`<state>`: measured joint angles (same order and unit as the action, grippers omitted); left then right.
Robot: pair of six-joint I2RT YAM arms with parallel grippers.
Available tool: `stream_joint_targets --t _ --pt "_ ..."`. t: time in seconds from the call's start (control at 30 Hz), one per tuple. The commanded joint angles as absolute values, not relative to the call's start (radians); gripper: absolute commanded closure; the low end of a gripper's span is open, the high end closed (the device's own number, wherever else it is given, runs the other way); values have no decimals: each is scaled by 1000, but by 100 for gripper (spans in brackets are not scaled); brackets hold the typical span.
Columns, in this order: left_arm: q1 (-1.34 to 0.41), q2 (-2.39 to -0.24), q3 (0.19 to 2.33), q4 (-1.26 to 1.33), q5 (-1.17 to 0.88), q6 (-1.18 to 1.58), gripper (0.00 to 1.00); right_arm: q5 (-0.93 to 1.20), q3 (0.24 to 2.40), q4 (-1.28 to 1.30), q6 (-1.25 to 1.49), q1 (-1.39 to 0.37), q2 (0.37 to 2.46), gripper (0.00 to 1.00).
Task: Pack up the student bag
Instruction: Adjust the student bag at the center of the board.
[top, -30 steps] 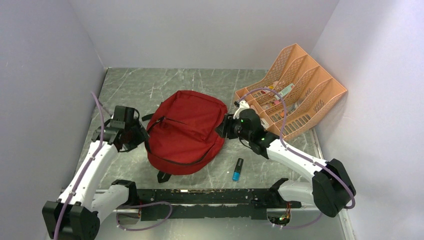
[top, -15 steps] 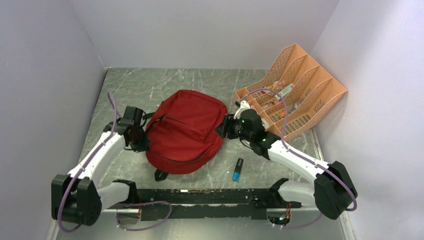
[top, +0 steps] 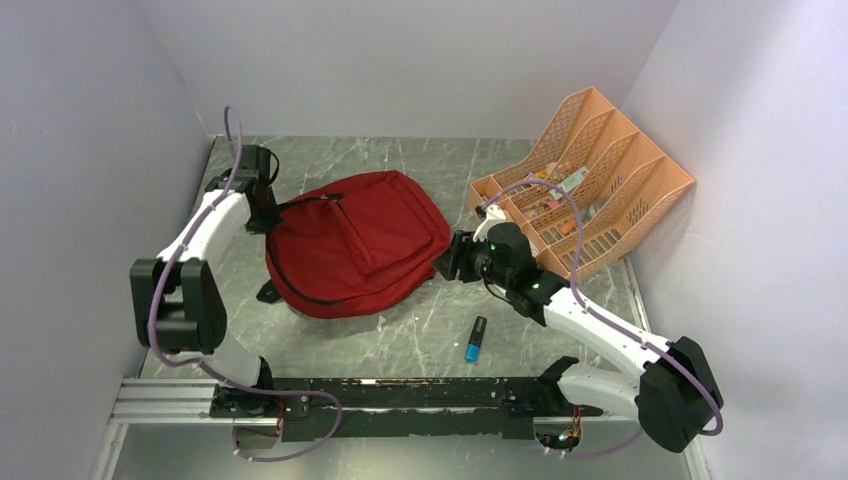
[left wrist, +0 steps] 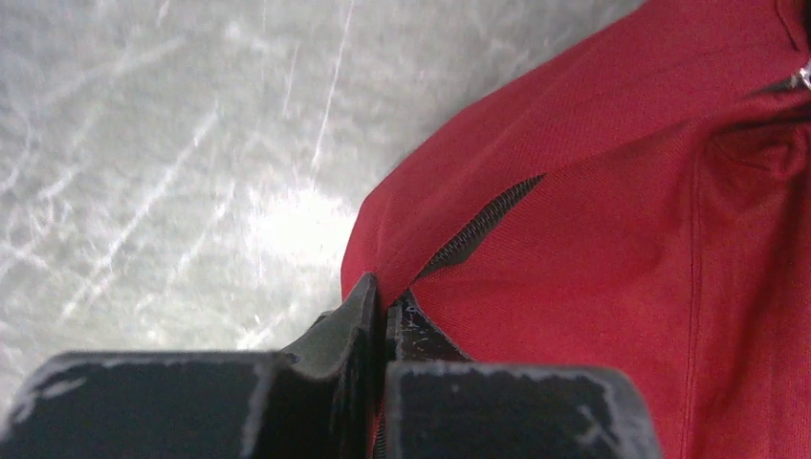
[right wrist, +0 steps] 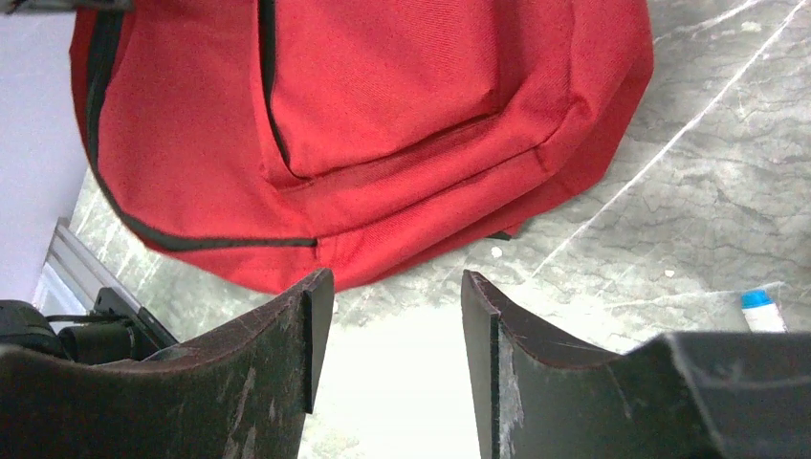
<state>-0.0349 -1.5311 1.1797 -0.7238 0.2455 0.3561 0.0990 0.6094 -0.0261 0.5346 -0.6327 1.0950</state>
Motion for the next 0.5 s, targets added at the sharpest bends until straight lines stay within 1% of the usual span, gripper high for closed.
stream_joint_targets --t 0.0,0.1,0.13,0.2,0.23,0.3,0.37,0.47 --pt "-5 -1653 1321 -620 318 255 95 115 608 -3 519 -636 1063 45" --pt "15 -1756 1426 -592 292 266 95 107 616 44 509 -635 1040 44" --pt "27 -1792 1471 -604 269 272 91 101 619 54 505 -635 1032 44" --pt "32 -1854 1549 -645 224 287 78 90 624 76 498 -635 1015 44" --pt "32 -1858 1568 -656 206 293 72 82 624 85 496 -635 1006 44" --pt "31 -1827 1552 -643 170 306 58 65 615 93 501 -635 990 44" --pt "31 -1772 1505 -624 166 319 52 56 601 88 511 -635 978 43" --pt "27 -1667 1429 -608 179 320 49 61 588 77 528 -635 978 43"
